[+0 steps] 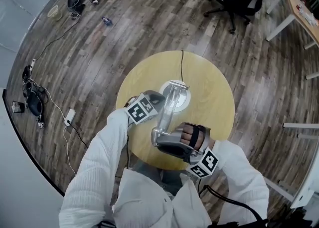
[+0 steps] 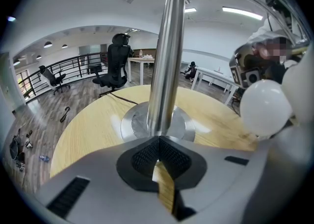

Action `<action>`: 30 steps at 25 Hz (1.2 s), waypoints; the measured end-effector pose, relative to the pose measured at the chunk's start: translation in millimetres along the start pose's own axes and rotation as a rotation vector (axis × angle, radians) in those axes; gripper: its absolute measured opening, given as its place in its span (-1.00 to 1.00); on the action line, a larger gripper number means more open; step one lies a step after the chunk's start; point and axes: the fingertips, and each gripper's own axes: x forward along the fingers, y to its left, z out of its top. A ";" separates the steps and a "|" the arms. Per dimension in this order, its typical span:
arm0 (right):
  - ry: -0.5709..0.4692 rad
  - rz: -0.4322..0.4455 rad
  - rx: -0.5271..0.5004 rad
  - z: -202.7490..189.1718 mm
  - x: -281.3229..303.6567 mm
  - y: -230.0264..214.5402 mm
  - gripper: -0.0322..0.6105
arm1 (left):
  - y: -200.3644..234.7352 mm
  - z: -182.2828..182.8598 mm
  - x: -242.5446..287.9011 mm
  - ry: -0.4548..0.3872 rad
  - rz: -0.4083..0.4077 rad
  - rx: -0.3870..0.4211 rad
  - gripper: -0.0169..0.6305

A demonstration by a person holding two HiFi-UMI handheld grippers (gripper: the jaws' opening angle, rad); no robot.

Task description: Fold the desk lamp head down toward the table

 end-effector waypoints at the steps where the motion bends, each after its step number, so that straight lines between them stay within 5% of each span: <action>1: -0.002 0.008 -0.007 -2.9 0.1 1.8 -0.33 | -0.2 0.6 0.2 -0.005 0.001 0.004 -0.95; 30: 0.020 0.068 -0.186 -61.7 7.4 30.5 -0.43 | -1.4 -1.6 4.7 -0.010 -0.008 0.012 -0.95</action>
